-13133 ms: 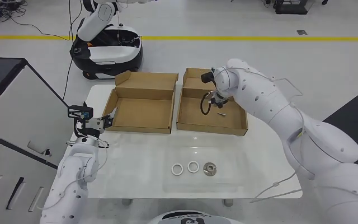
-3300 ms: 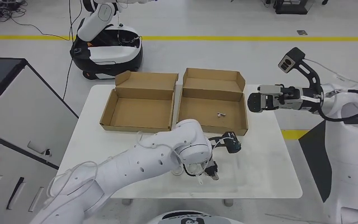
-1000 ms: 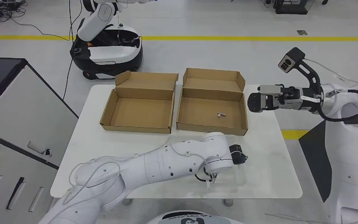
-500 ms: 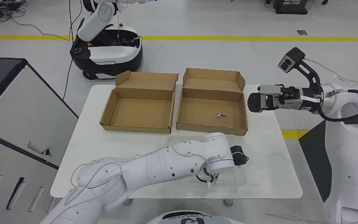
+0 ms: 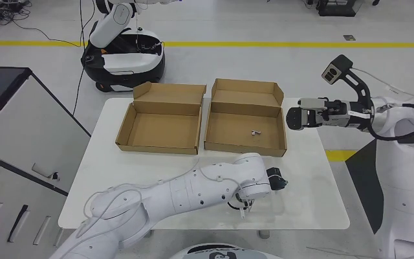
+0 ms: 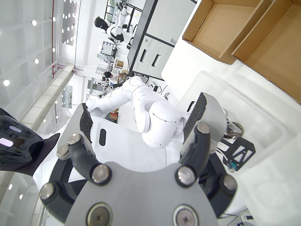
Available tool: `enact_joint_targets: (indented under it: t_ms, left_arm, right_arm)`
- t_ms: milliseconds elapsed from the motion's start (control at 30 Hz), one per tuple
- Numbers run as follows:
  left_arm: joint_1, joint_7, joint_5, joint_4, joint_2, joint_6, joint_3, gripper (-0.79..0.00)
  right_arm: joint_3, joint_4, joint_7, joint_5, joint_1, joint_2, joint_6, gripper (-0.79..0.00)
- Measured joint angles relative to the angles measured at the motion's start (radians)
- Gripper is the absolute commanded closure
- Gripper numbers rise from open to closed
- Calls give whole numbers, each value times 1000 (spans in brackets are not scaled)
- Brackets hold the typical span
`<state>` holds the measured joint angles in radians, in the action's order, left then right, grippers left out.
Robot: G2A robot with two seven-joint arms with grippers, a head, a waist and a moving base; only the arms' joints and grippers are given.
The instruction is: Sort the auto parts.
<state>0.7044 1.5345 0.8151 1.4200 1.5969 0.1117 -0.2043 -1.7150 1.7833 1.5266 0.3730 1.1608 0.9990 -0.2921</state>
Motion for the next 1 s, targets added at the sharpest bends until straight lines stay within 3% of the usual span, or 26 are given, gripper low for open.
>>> enact_joint_targets:
  t_ms: [600, 667, 733, 900, 1000]
  left_arm:
    - [2, 1, 7, 14, -8, 5, -13, 0]
    - [1, 1, 7, 8, -8, 2, -7, -225]
    - [0, 1, 3, 3, -7, -2, -3, -277]
    - [-6, 1, -3, -1, -4, -9, 1, -215]
    - [-9, 1, -5, -3, -3, -9, 4, -219]
  right_arm:
    - [0, 0, 0, 0, 0, 0, 0, -785]
    - [0, 0, 0, 0, 0, 0, 0, -785]
    - [0, 0, 0, 0, 0, 0, 0, -785]
    - [0, 0, 0, 0, 0, 0, 0, -785]
    - [0, 0, 0, 0, 0, 0, 0, -785]
